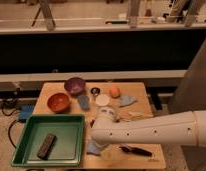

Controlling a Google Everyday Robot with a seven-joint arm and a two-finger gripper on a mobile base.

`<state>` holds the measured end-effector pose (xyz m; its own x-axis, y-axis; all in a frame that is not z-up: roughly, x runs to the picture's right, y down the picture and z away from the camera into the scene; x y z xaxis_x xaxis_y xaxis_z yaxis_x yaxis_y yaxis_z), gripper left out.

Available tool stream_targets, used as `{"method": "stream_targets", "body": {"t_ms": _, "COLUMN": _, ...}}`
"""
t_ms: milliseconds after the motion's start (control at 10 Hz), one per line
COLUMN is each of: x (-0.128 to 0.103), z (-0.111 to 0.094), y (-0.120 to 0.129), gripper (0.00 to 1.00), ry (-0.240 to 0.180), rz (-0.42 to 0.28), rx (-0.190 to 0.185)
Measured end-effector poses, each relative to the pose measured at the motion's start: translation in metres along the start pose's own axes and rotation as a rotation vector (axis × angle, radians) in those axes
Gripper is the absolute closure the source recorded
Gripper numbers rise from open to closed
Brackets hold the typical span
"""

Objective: Place sponge in paper cup

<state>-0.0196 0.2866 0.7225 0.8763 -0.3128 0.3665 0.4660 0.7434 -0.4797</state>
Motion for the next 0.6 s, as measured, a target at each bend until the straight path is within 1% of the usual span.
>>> {"method": "stream_targets", "body": {"t_ms": 100, "x": 0.001, "z": 0.002, "y": 0.000, "gripper": 0.20, "ry": -0.001, "rz": 0.014, "rx": -0.012}}
{"method": "stream_targets", "body": {"t_ms": 200, "x": 0.009, "z": 0.002, "y": -0.001, "gripper": 0.20, "ry": -0.005, "rz": 0.059, "rx": -0.029}}
{"method": "stream_targets", "body": {"t_ms": 300, "x": 0.019, "z": 0.003, "y": 0.000, "gripper": 0.20, "ry": -0.013, "rz": 0.105, "rx": -0.039}}
{"method": "stream_targets", "body": {"t_ms": 400, "x": 0.033, "z": 0.005, "y": 0.004, "gripper": 0.20, "ry": -0.023, "rz": 0.160, "rx": -0.050}}
{"method": "stream_targets", "body": {"t_ms": 600, "x": 0.041, "z": 0.011, "y": 0.002, "gripper": 0.20, "ry": -0.052, "rz": 0.198, "rx": -0.056}}
